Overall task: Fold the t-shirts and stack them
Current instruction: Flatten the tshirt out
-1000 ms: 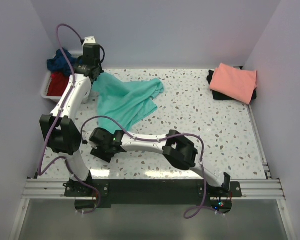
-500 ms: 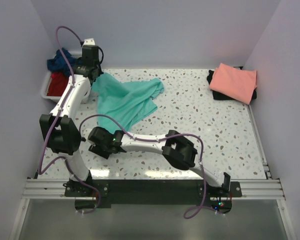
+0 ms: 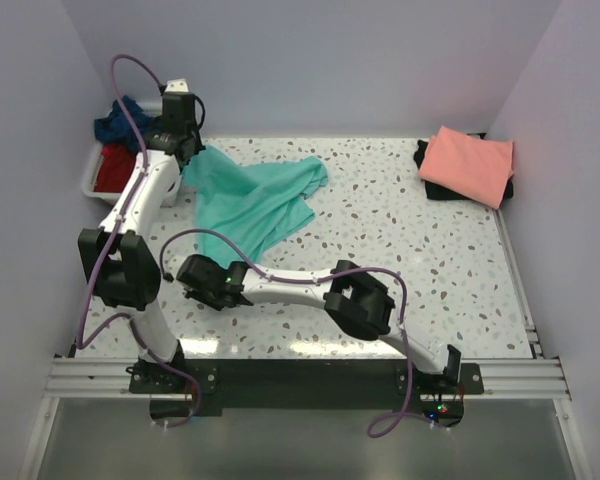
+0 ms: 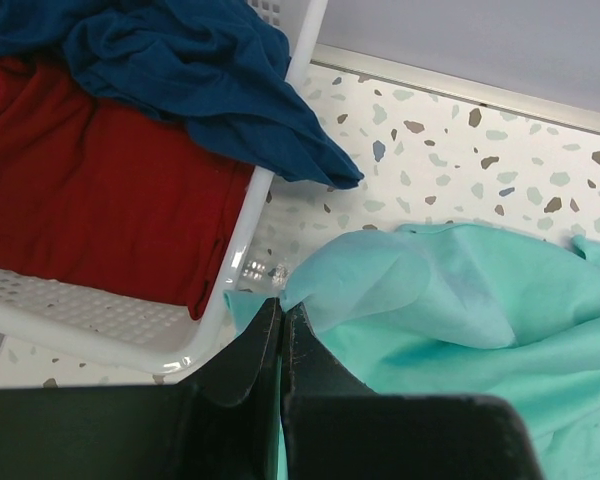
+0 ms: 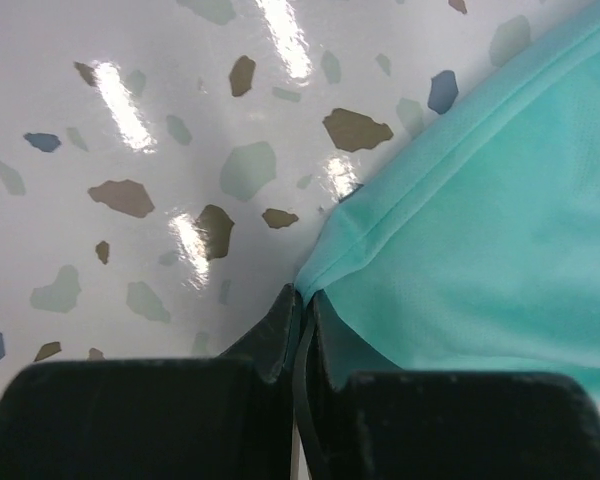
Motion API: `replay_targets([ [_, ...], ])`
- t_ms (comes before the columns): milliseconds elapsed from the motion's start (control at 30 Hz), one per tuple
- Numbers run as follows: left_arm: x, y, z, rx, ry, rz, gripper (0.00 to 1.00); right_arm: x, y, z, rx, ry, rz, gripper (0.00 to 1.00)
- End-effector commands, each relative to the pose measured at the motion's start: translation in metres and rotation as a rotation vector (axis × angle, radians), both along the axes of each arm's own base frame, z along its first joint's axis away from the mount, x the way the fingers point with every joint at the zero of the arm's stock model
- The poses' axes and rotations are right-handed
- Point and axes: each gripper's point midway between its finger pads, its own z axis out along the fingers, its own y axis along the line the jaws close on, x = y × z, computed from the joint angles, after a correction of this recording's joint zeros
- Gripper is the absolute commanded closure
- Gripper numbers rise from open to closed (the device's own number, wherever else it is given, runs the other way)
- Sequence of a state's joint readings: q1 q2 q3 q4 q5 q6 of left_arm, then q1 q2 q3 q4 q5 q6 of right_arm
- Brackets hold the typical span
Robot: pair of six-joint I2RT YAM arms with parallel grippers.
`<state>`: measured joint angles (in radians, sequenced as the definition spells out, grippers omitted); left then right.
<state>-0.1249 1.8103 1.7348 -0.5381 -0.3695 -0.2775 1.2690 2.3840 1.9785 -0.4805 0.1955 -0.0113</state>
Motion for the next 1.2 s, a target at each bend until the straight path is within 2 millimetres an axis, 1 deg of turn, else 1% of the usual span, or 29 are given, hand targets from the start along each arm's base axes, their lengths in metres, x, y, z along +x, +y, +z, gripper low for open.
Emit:
replay_targets([
  [0, -0.001, 0.004, 0.036, -0.028, -0.103, 0.014, 1.00, 0.018, -0.022, 0.038, -0.008, -0.105, -0.088, 1.00],
  [33, -0.002, 0.005, 0.039, -0.027, -0.108, 0.015, 1.00, 0.025, -0.039, 0.038, -0.038, -0.134, -0.156, 1.00],
  [67, -0.002, 0.006, 0.044, -0.029, -0.118, 0.017, 1.00, 0.028, -0.048, 0.043, -0.036, -0.138, -0.194, 1.00],
  [100, -0.002, 0.007, 0.048, -0.030, -0.126, 0.019, 1.00, 0.040, -0.062, 0.071, 0.001, -0.156, -0.243, 1.00],
  [133, -0.002, 0.008, 0.051, -0.032, -0.131, 0.022, 1.00, 0.042, -0.081, 0.069, -0.029, -0.153, -0.281, 1.00],
  [167, -0.002, 0.008, 0.052, -0.034, -0.131, 0.022, 1.00, 0.049, -0.095, 0.081, -0.013, -0.164, -0.345, 1.00],
  [200, -0.002, 0.009, 0.056, -0.035, -0.137, 0.025, 1.00, 0.061, -0.112, 0.108, 0.030, -0.175, -0.402, 1.00],
  [233, -0.002, 0.010, 0.059, -0.037, -0.143, 0.029, 1.00, 0.063, -0.133, 0.111, 0.013, -0.178, -0.444, 1.00],
  [267, -0.003, 0.011, 0.061, -0.041, -0.145, 0.033, 1.00, 0.069, -0.148, 0.121, 0.028, -0.190, -0.501, 1.00],
  [300, -0.002, 0.012, 0.064, -0.044, -0.151, 0.036, 1.00, 0.079, -0.170, 0.150, 0.075, -0.207, -0.559, 1.00],
  [333, -0.003, 0.012, 0.067, -0.045, -0.157, 0.038, 1.00, 0.082, -0.187, 0.151, 0.066, -0.216, -0.593, 1.00],
  [367, -0.003, 0.013, 0.069, -0.049, -0.160, 0.042, 1.00, 0.086, -0.201, 0.160, 0.079, -0.229, -0.632, 1.00],
  [400, -0.004, 0.014, 0.073, -0.053, -0.169, 0.044, 1.00, 0.094, -0.224, 0.168, 0.069, -0.257, -0.685, 1.00],
  [433, -0.004, 0.015, 0.076, -0.060, -0.176, 0.048, 1.00, 0.095, -0.238, 0.191, 0.111, -0.281, -0.714, 1.00],
  [467, -0.004, 0.014, 0.077, -0.071, -0.177, 0.045, 1.00, 0.097, -0.251, 0.204, 0.129, -0.301, -0.740, 1.00],
  [500, -0.004, 0.014, 0.080, -0.078, -0.184, 0.043, 1.00, 0.103, -0.269, 0.212, 0.124, -0.325, -0.779, 1.00],
  [533, -0.005, 0.015, 0.084, -0.087, -0.191, 0.045, 1.00, 0.103, -0.285, 0.232, 0.162, -0.347, -0.806, 1.00],
  [567, -0.005, 0.015, 0.084, -0.101, -0.191, 0.042, 1.00, 0.105, -0.296, 0.242, 0.177, -0.362, -0.833, 1.00],
  [600, -0.005, 0.015, 0.089, -0.109, -0.201, 0.040, 1.00, 0.111, -0.315, 0.252, 0.177, -0.379, -0.878, 1.00],
  [633, -0.006, 0.017, 0.093, -0.114, -0.209, 0.043, 1.00, 0.112, -0.330, 0.267, 0.196, -0.399, -0.910, 1.00],
  [667, -0.008, 0.016, 0.096, -0.127, -0.212, 0.040, 1.00, 0.114, -0.343, 0.276, 0.197, -0.417, -0.943, 1.00],
  [733, -0.011, 0.018, 0.109, -0.143, -0.243, 0.043, 1.00, 0.119, -0.374, 0.298, 0.196, -0.474, -1.030, 1.00],
  [867, -0.022, 0.018, 0.141, -0.177, -0.319, 0.038, 1.00, 0.120, -0.416, 0.342, 0.231, -0.586, -1.159, 1.00],
  [900, -0.028, 0.017, 0.156, -0.184, -0.353, 0.031, 1.00, 0.120, -0.421, 0.356, 0.259, -0.611, -1.180, 1.00],
  [967, -0.034, 0.014, 0.175, -0.204, -0.407, 0.010, 1.00, 0.119, -0.435, 0.374, 0.269, -0.664, -1.237, 1.00],
  [1000, -0.045, 0.013, 0.192, -0.212, -0.452, -0.004, 1.00, 0.119, -0.440, 0.389, 0.313, -0.686, -1.260, 1.00],
  [1067, -0.054, 0.007, 0.214, -0.231, -0.512, -0.039, 1.00, 0.117, -0.449, 0.407, 0.337, -0.726, -1.284, 1.00],
  [1100, -0.059, 0.005, 0.229, -0.235, -0.543, -0.059, 1.00, 0.116, -0.452, 0.422, 0.399, -0.748, -1.296, 1.00],
  [1167, -0.065, 0.000, 0.245, -0.242, -0.568, -0.091, 1.00, 0.115, -0.457, 0.438, 0.416, -0.783, -1.294, 1.00],
])
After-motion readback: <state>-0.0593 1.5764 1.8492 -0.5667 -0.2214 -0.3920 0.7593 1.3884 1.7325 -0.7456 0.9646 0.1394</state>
